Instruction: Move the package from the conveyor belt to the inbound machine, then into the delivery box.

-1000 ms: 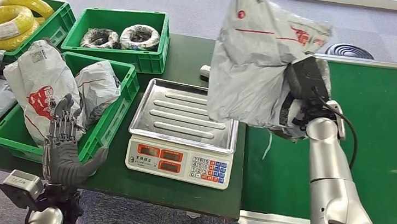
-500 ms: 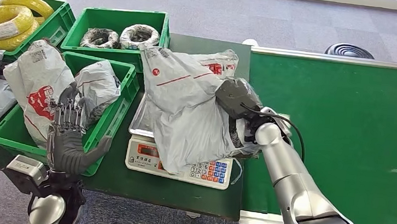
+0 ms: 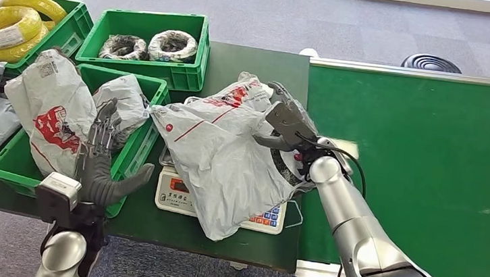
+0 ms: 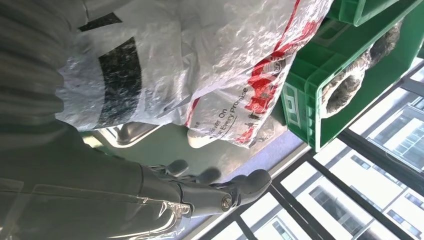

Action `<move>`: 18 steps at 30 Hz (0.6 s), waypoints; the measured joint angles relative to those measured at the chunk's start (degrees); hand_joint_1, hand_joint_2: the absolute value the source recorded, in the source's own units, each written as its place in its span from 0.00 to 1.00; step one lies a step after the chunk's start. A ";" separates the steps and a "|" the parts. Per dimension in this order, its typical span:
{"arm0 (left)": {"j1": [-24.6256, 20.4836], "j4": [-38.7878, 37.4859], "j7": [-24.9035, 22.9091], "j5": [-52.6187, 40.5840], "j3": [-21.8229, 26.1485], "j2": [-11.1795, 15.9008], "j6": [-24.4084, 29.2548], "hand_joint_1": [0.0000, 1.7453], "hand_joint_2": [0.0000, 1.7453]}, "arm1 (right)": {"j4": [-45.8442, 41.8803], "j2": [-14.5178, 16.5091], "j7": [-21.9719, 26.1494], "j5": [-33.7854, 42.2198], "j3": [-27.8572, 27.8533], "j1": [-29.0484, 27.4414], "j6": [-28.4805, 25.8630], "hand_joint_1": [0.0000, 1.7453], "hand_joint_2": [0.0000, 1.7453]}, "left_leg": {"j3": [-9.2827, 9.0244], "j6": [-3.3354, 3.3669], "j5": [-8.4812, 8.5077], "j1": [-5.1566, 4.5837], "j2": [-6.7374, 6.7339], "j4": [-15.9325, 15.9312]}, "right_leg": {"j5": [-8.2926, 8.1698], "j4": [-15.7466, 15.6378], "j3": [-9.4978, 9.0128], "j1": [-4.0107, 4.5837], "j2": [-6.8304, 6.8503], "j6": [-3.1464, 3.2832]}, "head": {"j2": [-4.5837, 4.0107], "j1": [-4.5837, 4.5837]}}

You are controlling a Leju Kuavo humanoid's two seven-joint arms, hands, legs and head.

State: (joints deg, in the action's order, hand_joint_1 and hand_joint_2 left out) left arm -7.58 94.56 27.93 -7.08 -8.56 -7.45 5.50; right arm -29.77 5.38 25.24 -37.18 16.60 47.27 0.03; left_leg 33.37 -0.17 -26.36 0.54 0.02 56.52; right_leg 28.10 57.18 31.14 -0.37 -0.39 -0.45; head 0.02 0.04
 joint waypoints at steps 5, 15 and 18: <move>-5.77 -3.82 -2.40 -4.76 -1.58 0.20 0.30 0.00 1.00 | -2.27 -0.74 1.73 0.12 -1.59 -0.88 -1.51 0.00 1.00 | 0.00 0.01 0.01 0.00 0.02 0.03 | -0.01 0.00 0.01 0.00 0.01 0.00 | -0.01 -0.01; -21.14 -18.39 -8.15 -11.36 -6.62 0.56 1.12 0.00 1.00 | -26.29 -4.45 -3.75 -7.59 -4.53 -10.70 -16.16 0.00 1.00 | 0.04 0.01 0.01 0.00 0.17 0.07 | -0.01 -0.01 0.05 -0.03 0.08 0.00 | -0.01 -0.02; -25.59 -23.94 -9.95 -12.32 -8.08 0.28 -0.34 0.00 1.00 | -37.65 -6.34 -5.26 -7.03 -7.24 -15.96 -22.65 0.00 1.00 | 0.10 0.02 0.01 -0.01 0.31 0.08 | -0.01 -0.01 0.06 -0.05 0.22 0.00 | -0.01 -0.01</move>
State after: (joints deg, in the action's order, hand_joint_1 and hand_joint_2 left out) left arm -33.16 70.62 17.98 -19.40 -16.64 -7.17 5.16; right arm -67.42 -0.96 19.99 -44.22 9.36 31.31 -22.63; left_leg 33.46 -0.16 -26.35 0.53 0.33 56.60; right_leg 28.09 57.17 31.20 -0.42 -0.18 -0.45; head 0.02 0.03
